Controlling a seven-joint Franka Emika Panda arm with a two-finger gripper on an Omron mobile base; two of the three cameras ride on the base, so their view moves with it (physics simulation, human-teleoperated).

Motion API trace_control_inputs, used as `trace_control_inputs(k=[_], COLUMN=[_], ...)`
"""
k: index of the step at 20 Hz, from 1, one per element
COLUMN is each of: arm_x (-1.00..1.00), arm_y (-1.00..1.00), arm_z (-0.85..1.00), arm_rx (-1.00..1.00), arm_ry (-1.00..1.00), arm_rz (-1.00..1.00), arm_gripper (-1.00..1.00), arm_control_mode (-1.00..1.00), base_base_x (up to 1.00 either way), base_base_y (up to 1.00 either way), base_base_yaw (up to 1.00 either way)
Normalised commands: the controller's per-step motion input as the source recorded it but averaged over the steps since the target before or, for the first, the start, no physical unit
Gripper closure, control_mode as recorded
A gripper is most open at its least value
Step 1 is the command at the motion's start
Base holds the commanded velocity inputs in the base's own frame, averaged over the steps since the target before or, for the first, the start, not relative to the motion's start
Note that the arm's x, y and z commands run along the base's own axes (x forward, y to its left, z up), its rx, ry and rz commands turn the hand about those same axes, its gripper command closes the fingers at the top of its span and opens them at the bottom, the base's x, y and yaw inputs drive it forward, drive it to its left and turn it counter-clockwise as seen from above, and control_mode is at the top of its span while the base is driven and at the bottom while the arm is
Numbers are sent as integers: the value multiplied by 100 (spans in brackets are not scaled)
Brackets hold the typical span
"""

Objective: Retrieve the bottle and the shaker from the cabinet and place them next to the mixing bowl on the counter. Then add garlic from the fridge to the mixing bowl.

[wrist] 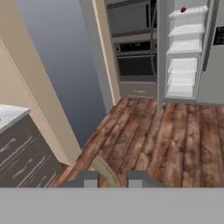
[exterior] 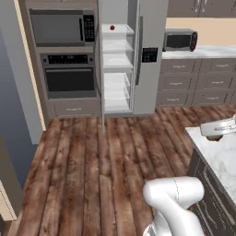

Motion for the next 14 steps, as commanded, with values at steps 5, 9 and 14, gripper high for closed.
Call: trace_control_inputs(k=[5, 9, 14], arm_x=[0, 0, 0], arm_y=[0, 0, 0], arm_z=[0, 0, 0], arm_rx=[0, 0, 0], arm_ry=[0, 0, 0], arm_rz=[0, 0, 0], arm_gripper=[100, 100, 100], arm_control_mode=[100, 100, 100], base_base_x=[-100, -89, -56], base_base_y=[5, 20, 21], base_base_yaw=[9, 19, 25])
